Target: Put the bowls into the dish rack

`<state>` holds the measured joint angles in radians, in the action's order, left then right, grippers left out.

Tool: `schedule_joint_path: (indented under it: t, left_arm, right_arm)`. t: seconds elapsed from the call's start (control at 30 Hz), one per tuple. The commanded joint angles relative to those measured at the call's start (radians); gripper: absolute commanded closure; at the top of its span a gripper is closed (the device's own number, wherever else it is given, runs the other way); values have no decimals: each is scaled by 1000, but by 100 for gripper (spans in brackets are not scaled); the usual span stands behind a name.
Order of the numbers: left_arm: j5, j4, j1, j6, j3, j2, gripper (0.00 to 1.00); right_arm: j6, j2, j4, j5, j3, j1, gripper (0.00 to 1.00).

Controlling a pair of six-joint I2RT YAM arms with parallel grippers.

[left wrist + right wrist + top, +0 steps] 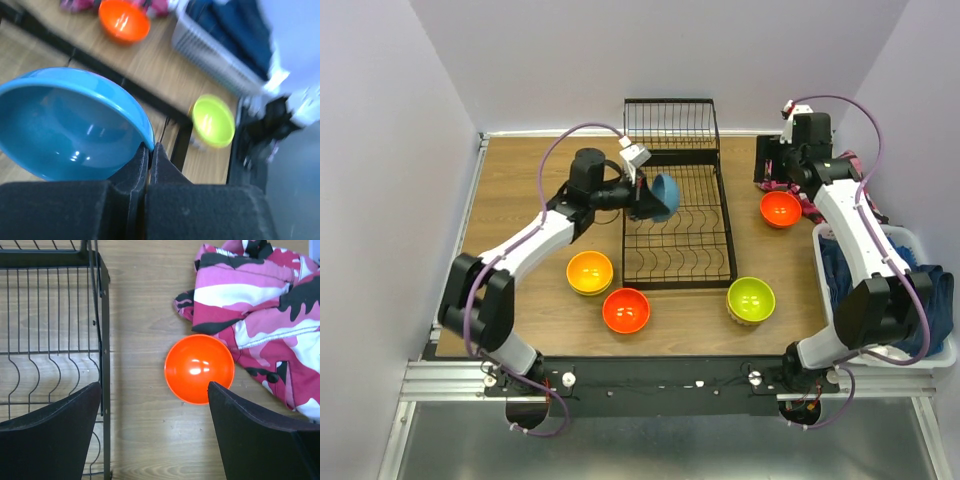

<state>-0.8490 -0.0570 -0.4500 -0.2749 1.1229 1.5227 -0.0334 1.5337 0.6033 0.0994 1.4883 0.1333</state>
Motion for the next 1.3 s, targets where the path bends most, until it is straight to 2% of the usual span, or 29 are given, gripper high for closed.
schedule_joint_path:
  t: [0.0, 0.13, 0.37, 0.5, 0.63, 0.83, 1.27]
  left_arm:
    - [-45, -539, -45, -314, 76, 86, 100]
    - [0, -693, -76, -521, 141, 250, 100]
    - [33, -892, -101, -699, 173, 424, 100]
    - [19, -1009, -118, -867, 213, 536, 100]
    - [1, -1076, -136, -929, 276, 641, 100]
    - [-15, -1084, -142, -966, 336, 731, 100]
    - [-18, -1029, -144, -926, 377, 823, 100]
  right_arm:
    - [-49, -41, 3, -24, -55, -38, 6]
    - [-10, -35, -8, 6, -94, -43, 6]
    - [18, 0, 15, 31, -73, -60, 6]
    - [23, 13, 26, 34, -49, -60, 6]
    - [52, 19, 29, 48, -52, -61, 7]
    - [44, 6, 36, 37, -68, -61, 7]
    - [49, 39, 44, 31, -48, -63, 7]
